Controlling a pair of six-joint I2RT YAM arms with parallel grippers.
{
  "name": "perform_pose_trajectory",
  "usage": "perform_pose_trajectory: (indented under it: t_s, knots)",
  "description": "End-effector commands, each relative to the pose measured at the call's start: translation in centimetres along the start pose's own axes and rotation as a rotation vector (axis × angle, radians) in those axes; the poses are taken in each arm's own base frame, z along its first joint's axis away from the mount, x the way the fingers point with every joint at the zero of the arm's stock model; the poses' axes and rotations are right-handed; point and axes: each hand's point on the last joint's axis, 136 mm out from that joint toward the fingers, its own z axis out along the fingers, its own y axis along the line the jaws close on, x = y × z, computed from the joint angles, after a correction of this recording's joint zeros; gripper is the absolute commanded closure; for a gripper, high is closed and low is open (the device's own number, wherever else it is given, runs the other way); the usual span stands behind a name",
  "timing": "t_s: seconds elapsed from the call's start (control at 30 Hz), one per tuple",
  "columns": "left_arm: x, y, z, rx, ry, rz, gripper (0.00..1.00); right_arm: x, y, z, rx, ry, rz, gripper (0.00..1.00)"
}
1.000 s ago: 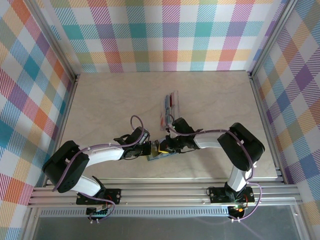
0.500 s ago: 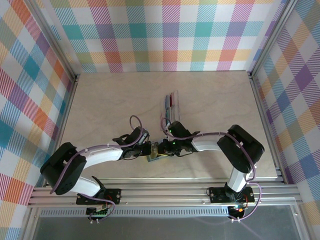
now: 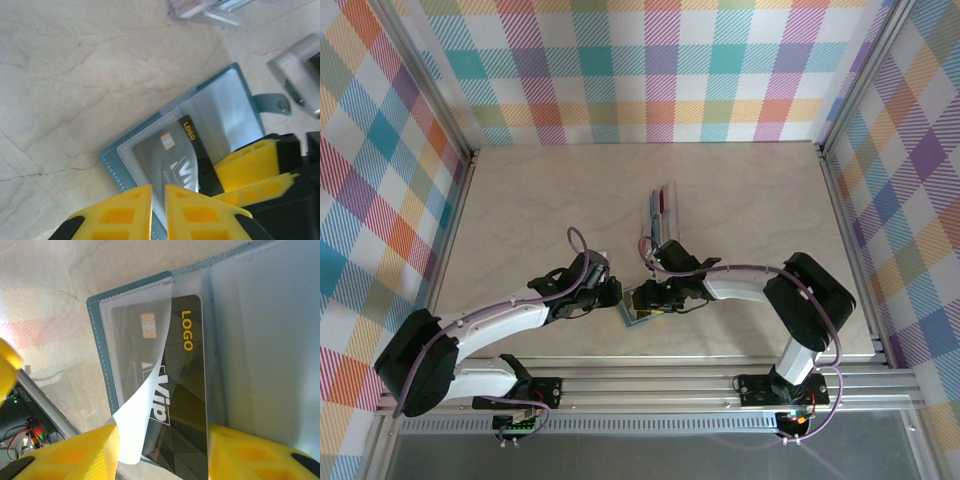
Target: Put the credit cards into the card holder
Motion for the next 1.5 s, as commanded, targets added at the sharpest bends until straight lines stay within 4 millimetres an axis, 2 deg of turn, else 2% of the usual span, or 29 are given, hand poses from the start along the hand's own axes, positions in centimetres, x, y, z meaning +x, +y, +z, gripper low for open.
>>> perform_pose_trajectory:
  t_s: [0.0,0.37,0.57,0.87,1.13,1.23,1.47]
  knots:
    - [1.3,0.0,1.2,0.016,0.048,-0.011,0.86,0.6,-0.4,-0.6,0.047,0.017,-0.033,0.5]
    - [2.9,1.7,4.0,-0.049,0.111,-0.008,0.88,0.3,-0.4,-1.2,0.077,0.009,-0.08,0.38]
    - [3.1,2.5,4.8,-0.082,0.119,-0.005,0.88,-0.2,-0.6,-0.9,0.117,0.021,-0.108,0.38]
    - [3.0,2.2,6.2,-0.087,0.139,0.006,0.89,-0.4,0.3,0.2,0.103,0.039,-0.173,0.41]
    - [2.7,2.0,6.2,-0.087,0.137,0.01,0.89,-0.6,1.4,1.0,0.125,0.049,-0.242,0.41]
    - [2.5,2.2,6.0,-0.101,0.129,0.016,0.89,-1.0,0.7,0.2,0.195,0.024,-0.247,0.41]
    - [1.5,2.2,5.9,-0.131,0.1,0.044,0.9,-1.8,-1.6,-4.3,0.425,-0.068,-0.227,0.38]
